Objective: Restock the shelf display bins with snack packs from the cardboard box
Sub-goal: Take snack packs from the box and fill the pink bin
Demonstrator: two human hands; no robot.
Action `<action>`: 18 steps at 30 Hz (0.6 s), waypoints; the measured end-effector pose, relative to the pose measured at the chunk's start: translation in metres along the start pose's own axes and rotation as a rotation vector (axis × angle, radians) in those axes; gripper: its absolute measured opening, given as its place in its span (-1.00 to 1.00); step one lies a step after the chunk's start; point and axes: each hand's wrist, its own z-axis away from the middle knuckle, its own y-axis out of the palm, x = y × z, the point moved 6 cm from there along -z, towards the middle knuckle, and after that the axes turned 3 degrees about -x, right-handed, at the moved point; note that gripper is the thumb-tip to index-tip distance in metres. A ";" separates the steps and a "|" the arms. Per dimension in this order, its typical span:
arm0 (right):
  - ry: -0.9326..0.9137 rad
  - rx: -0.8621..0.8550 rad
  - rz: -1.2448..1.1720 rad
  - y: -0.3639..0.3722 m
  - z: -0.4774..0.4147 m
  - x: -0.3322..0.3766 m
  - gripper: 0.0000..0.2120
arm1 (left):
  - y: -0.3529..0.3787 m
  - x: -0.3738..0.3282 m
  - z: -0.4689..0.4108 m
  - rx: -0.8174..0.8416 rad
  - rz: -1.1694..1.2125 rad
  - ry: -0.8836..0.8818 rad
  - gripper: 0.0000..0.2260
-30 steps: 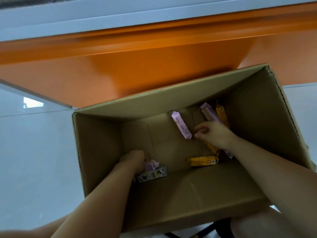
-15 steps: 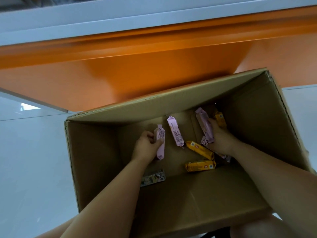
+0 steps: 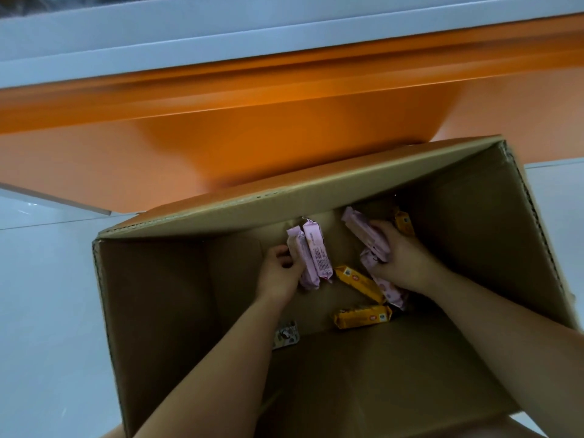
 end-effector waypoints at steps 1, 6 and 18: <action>0.001 0.023 -0.039 0.000 0.000 0.006 -0.25 | 0.000 0.000 -0.001 0.003 0.014 -0.003 -0.61; 0.020 0.056 -0.328 0.025 0.000 0.040 -0.31 | 0.005 -0.002 0.001 0.033 0.095 0.001 -0.67; 0.125 0.053 -0.266 0.049 -0.009 0.028 -0.50 | 0.002 0.014 0.012 0.109 -0.021 0.003 -0.51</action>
